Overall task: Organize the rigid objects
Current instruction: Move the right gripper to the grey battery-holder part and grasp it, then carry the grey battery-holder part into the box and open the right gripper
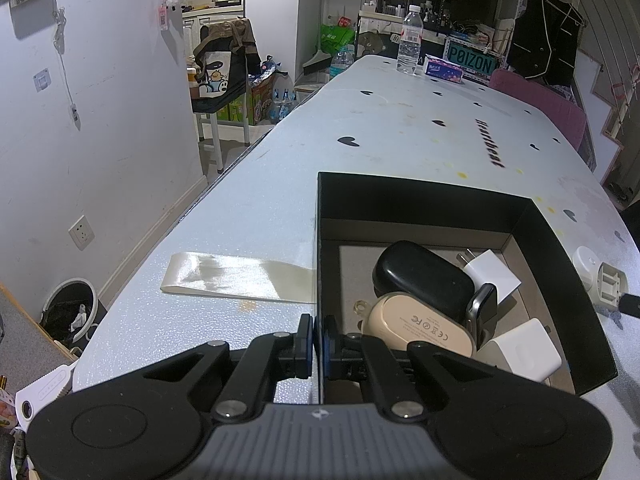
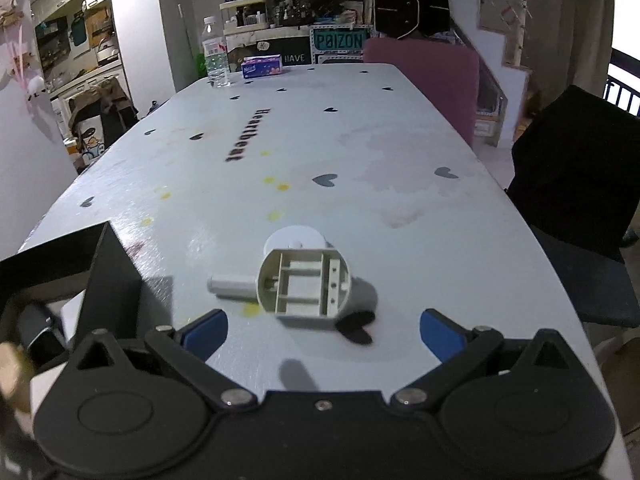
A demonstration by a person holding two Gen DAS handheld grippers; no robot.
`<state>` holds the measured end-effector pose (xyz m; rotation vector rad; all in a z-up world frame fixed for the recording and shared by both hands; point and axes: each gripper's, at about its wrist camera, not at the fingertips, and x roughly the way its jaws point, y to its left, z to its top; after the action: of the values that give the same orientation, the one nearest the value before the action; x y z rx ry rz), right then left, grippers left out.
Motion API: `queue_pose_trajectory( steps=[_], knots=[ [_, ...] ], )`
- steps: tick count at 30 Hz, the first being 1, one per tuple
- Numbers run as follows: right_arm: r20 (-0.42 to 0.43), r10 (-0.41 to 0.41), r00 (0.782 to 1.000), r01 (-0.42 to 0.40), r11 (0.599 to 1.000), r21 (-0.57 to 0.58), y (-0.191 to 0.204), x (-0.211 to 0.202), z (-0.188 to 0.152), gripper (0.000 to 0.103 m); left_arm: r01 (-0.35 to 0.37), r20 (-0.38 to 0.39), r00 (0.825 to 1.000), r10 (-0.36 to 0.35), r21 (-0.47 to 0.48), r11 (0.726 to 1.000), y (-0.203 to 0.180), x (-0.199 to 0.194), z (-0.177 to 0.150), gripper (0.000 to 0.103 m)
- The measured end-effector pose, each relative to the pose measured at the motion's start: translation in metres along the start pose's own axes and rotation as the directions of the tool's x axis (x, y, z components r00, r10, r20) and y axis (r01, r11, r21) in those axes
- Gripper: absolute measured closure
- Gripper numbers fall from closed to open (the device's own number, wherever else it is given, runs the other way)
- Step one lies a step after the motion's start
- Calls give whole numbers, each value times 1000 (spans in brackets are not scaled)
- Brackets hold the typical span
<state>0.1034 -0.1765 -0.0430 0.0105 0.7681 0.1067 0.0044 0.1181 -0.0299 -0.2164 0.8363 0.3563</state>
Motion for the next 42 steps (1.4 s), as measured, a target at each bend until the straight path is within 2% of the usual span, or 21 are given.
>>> queue_pose_trajectory(
  steps=[9, 16, 24, 26, 28, 30, 33, 35, 37, 38, 42],
  knots=[
    [14, 1, 1000, -1, 1000, -20, 28, 26, 10, 0, 0, 0, 1000, 0, 0, 1000, 0, 0, 0, 99],
    [25, -12, 1000, 14, 996, -89, 50, 41, 10, 0, 1, 0, 1000, -1, -1, 1000, 0, 0, 0, 99],
    [-6, 4, 1000, -4, 996, -92, 43, 50, -3, 1, -1, 0, 1000, 1, 0, 1000, 0, 0, 0, 99],
    [-5, 27, 1000, -27, 996, -79, 39, 47, -4, 8, -1, 0, 1000, 1, 1, 1000, 0, 0, 1, 99],
    [2, 26, 1000, -25, 996, -81, 38, 44, -3, 20, -1, 0, 1000, 1, 1, 1000, -1, 0, 1, 99],
    [1, 36, 999, -36, 996, -79, 37, 44, -2, 19, -1, 0, 1000, 1, 1, 1000, -1, 0, 1, 99],
    [-1, 55, 998, -55, 996, -76, 39, 42, -5, 12, -1, 0, 1000, 1, 1, 1000, -1, 0, 1, 99],
    [5, 39, 999, -38, 995, -97, 42, 41, -6, 18, -1, 0, 1000, 1, 1, 1000, -1, 0, 1, 99],
    [14, 35, 999, -33, 994, -105, 41, 39, -7, 34, -1, 0, 1000, 1, 1, 1000, -1, 0, 1, 99],
    [11, 39, 999, -37, 994, -99, 40, 38, -6, 38, 0, 0, 1000, 0, 1, 1000, -1, 0, 1, 99],
    [11, 38, 999, -37, 994, -101, 36, 34, -8, 38, -1, 0, 1000, 1, 1, 1000, -1, 0, 1, 99]
  ],
)
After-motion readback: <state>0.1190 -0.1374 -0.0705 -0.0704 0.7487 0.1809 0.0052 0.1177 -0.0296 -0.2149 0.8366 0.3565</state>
